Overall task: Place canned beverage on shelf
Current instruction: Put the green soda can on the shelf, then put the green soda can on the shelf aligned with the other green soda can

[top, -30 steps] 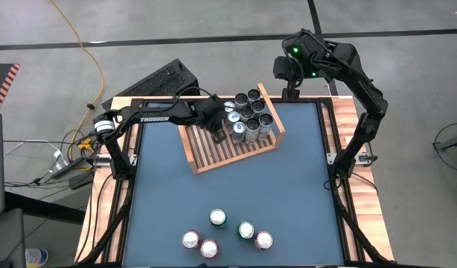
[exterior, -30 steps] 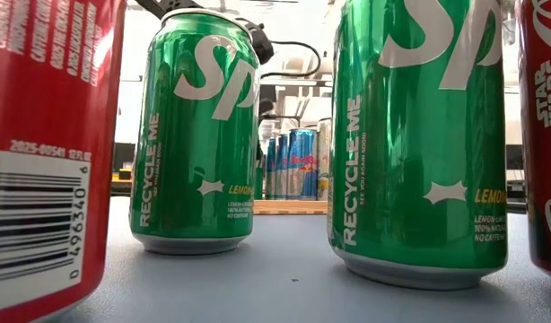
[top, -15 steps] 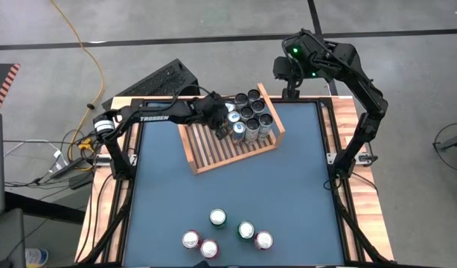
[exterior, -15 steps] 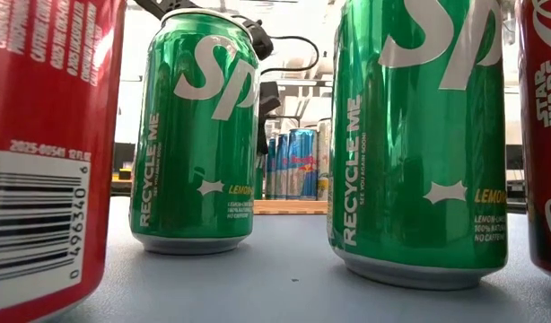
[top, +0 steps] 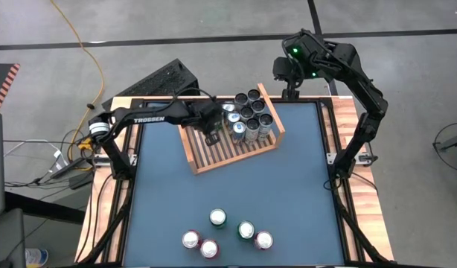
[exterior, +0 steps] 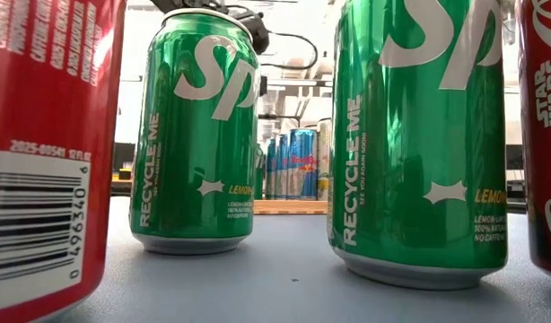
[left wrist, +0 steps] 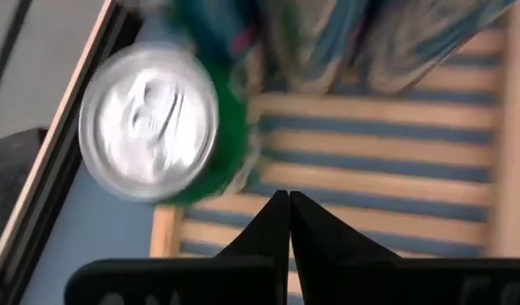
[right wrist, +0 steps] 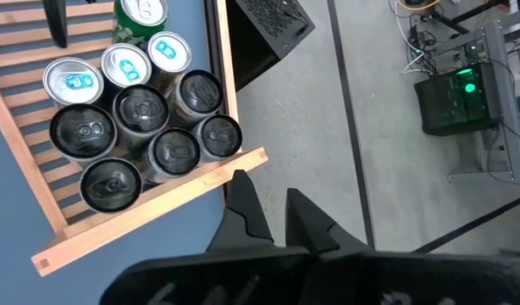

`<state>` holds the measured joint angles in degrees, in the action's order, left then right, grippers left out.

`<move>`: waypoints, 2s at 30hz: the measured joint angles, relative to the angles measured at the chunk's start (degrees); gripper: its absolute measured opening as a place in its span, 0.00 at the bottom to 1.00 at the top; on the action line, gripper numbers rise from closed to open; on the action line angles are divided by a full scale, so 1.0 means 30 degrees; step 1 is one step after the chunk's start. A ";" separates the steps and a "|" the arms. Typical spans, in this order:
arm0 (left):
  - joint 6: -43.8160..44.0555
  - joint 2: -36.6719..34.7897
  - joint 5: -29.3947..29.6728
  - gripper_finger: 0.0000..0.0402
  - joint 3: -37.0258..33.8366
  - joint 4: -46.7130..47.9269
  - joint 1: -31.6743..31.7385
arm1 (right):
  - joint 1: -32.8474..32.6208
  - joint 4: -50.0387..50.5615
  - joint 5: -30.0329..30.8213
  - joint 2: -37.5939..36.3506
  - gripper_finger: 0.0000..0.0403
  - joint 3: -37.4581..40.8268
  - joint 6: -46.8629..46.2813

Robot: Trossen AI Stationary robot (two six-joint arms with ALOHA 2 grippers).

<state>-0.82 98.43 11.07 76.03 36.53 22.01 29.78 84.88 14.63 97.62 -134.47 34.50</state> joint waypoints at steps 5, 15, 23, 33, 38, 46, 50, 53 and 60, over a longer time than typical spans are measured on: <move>0.0494 0.0017 0.1254 0.00 -0.0834 -0.0814 0.0517 | 0.0000 -0.0007 -0.0007 0.0000 0.00 0.0000 0.0039; 0.0913 0.0017 0.0269 0.00 -0.1348 -0.2367 0.1074 | 0.0000 -0.0003 -0.0007 0.0000 0.00 0.0000 0.0149; 0.1793 -0.0122 0.0098 0.00 -0.1348 -0.1369 0.1038 | 0.0003 0.0322 -0.0948 0.0000 0.00 0.0000 -0.0285; 0.2661 -0.3844 -0.1622 0.00 -0.0216 0.1605 0.0204 | -0.1014 0.1067 -0.7578 0.0000 0.00 0.0000 -0.2286; 0.2641 -0.7395 -0.1529 0.00 0.0143 0.2209 -0.0916 | -0.3664 0.1271 -0.7876 0.0420 0.00 0.0020 -0.4178; 0.4125 -1.2516 -0.1547 0.01 0.0160 0.3281 -0.2825 | -0.9134 -0.0774 -0.6498 0.1932 0.16 0.0255 -0.5479; 0.4903 -1.4294 -0.1580 0.05 0.0160 0.3913 -0.4149 | -1.1326 -0.1750 -0.5912 0.3332 0.35 0.0233 -0.5696; 0.5502 -1.5341 -0.1558 0.10 0.0160 0.4230 -0.5165 | -1.2577 -0.2410 -0.5909 0.4846 0.51 0.0240 -0.5472; 0.6898 -1.6448 -0.1464 0.25 0.0160 0.5225 -0.6632 | -1.4077 -0.4299 -0.5850 0.8272 0.71 0.0255 -0.4026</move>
<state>19.87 49.08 6.68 76.51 52.20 2.11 -12.45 71.98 -2.92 122.44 -133.71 22.42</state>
